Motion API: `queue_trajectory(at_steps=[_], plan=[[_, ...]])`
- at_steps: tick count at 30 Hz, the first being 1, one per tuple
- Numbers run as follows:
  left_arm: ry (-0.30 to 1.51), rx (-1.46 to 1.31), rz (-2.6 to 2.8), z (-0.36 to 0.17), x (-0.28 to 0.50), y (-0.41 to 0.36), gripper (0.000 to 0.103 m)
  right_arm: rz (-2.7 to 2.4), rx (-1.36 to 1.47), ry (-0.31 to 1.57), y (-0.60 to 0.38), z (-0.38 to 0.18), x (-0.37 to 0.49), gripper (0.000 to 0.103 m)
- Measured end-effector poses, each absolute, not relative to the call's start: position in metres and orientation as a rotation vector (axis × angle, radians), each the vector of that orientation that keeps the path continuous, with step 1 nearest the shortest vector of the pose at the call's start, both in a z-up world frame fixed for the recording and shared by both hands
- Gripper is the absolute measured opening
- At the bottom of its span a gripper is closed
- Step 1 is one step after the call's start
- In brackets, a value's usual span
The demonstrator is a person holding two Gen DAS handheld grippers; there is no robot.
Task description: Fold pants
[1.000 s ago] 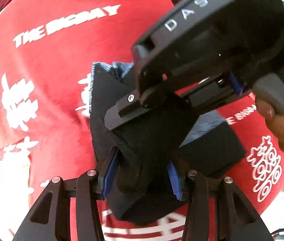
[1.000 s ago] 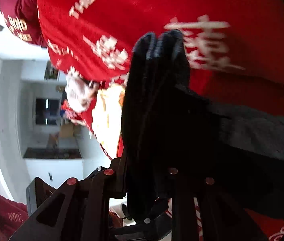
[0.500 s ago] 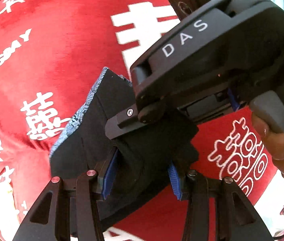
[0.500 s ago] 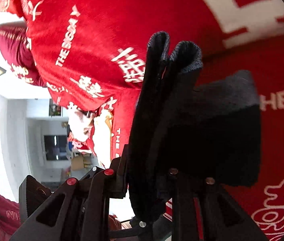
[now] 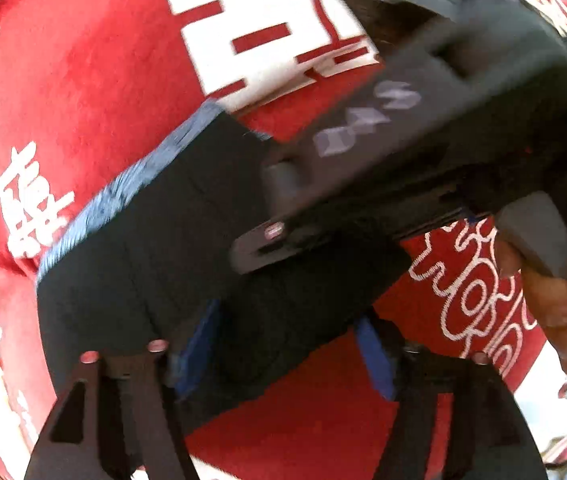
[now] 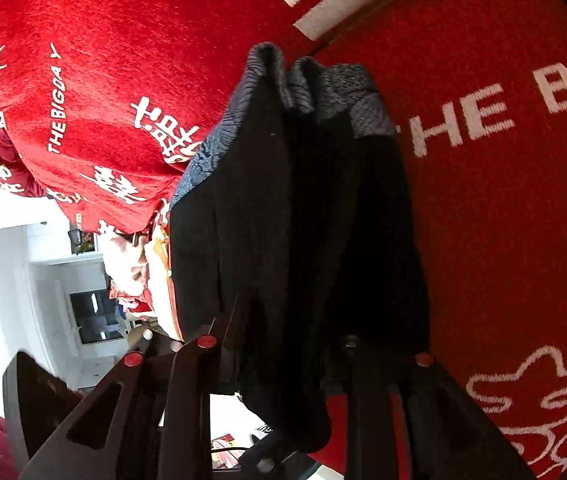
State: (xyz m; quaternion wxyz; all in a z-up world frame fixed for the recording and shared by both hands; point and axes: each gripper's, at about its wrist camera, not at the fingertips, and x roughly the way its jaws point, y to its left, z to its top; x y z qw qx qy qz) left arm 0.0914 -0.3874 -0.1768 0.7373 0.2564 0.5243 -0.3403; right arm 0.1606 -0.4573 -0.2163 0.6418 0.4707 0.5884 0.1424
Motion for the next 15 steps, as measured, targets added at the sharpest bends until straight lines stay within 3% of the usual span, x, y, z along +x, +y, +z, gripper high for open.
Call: queue_trajectory(at_steps=[5, 10, 15], plan=[[1.189, 0.490, -0.732, -0.157, 0.098, -0.357, 0.077, 0.292, 1.007, 1.359, -0.466, -0.205, 0.152, 0.041], [1.179, 0.418, -0.609, -0.140, 0.114, -0.319, 0.077, 0.236, 0.893, 1.393, -0.460, -0.192, 0.149, 0.041], [1.251, 0.369, -0.385, -0.156, 0.149, -0.282, 0.077, 0.151, 0.867, 1.408, -0.468, -0.189, 0.143, 0.041]])
